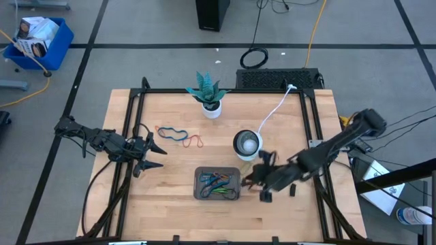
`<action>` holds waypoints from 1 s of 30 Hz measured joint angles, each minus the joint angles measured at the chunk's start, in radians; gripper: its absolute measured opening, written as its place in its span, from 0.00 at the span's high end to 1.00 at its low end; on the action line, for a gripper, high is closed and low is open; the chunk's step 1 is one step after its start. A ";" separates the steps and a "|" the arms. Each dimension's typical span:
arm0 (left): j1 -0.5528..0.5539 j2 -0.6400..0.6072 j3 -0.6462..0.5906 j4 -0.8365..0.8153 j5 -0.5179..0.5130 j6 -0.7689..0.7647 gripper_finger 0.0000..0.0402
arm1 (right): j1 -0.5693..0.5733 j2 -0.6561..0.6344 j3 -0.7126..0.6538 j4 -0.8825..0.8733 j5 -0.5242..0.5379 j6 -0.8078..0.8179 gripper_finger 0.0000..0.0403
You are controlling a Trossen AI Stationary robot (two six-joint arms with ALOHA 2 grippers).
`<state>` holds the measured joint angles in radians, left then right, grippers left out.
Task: Pick and place rubber bands into bin
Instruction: Put the left black rubber band into the gray bin
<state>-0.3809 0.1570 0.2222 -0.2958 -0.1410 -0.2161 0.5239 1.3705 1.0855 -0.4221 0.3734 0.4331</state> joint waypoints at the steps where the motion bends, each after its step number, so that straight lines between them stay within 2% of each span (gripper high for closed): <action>1: 0.000 0.000 0.000 0.000 0.000 0.000 0.36 | -0.006 -0.034 0.000 0.014 0.017 -0.001 1.00; 5: 0.000 0.000 0.000 0.000 0.000 0.001 0.36 | -0.025 -0.144 0.000 0.112 0.079 -0.059 1.00; 9: 0.000 0.000 0.000 0.000 0.000 0.002 0.36 | -0.054 -0.200 0.001 0.276 0.077 -0.182 1.00; 16: 0.000 0.000 0.000 0.000 0.000 0.003 0.36 | -0.116 -0.195 0.002 0.494 0.064 -0.374 1.00; 19: 0.000 0.000 0.000 0.000 0.000 0.003 0.36 | -0.134 -0.161 0.006 0.592 0.015 -0.444 1.00; 22: 0.000 0.000 0.000 0.000 0.000 0.003 0.36 | -0.144 -0.096 0.082 0.577 0.016 -0.512 1.00; 26: 0.000 0.000 0.000 0.000 0.000 0.003 0.36 | -0.150 0.014 0.252 0.390 0.017 -0.572 1.00; 30: 0.000 0.000 0.000 0.000 0.000 0.002 0.36 | -0.169 0.118 0.384 0.246 0.017 -0.561 1.00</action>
<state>-0.3813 0.1567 0.2222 -0.2955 -0.1410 -0.2144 0.3550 1.4888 1.4694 -0.1763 0.3903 -0.1277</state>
